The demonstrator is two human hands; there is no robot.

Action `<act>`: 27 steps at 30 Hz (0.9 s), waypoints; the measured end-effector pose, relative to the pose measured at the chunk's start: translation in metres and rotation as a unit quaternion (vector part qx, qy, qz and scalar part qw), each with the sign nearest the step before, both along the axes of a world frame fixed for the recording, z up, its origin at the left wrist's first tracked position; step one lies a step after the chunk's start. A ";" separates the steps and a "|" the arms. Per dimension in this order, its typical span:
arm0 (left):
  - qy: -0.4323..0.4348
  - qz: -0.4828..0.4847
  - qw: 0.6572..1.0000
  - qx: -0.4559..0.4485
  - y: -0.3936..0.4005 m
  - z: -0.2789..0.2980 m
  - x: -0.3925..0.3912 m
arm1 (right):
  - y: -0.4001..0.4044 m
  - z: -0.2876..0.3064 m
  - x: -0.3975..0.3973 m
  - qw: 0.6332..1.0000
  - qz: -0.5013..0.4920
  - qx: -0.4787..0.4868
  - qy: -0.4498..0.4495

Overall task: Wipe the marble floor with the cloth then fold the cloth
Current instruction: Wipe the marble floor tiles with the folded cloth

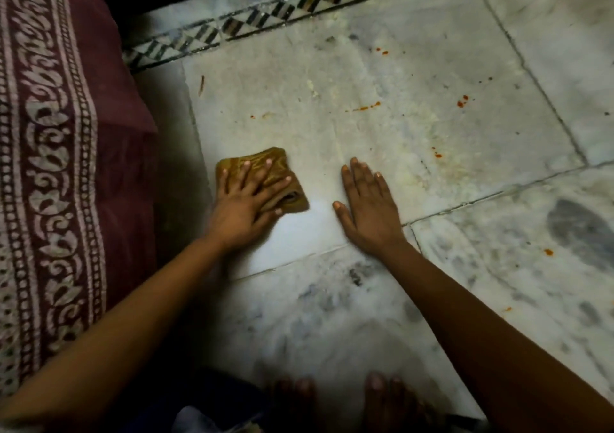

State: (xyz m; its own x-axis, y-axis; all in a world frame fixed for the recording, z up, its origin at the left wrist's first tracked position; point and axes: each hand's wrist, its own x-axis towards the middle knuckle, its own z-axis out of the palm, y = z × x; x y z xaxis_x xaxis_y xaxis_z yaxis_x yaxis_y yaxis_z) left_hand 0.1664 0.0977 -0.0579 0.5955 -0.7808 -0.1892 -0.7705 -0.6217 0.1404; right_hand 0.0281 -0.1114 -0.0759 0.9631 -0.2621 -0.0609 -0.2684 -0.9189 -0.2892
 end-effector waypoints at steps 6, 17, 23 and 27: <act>0.022 0.129 0.990 0.043 -0.050 0.009 0.049 | 0.021 -0.006 0.012 1.000 0.021 0.014 0.003; 0.034 0.140 0.989 0.024 -0.019 0.004 0.057 | 0.018 -0.012 0.010 0.999 0.018 0.010 -0.032; 0.027 0.084 0.996 0.020 -0.063 0.001 0.044 | 0.018 -0.011 0.011 1.000 0.020 -0.003 -0.011; 0.011 0.014 1.000 0.007 -0.019 -0.004 0.014 | 0.018 -0.013 0.011 1.000 0.019 -0.015 -0.008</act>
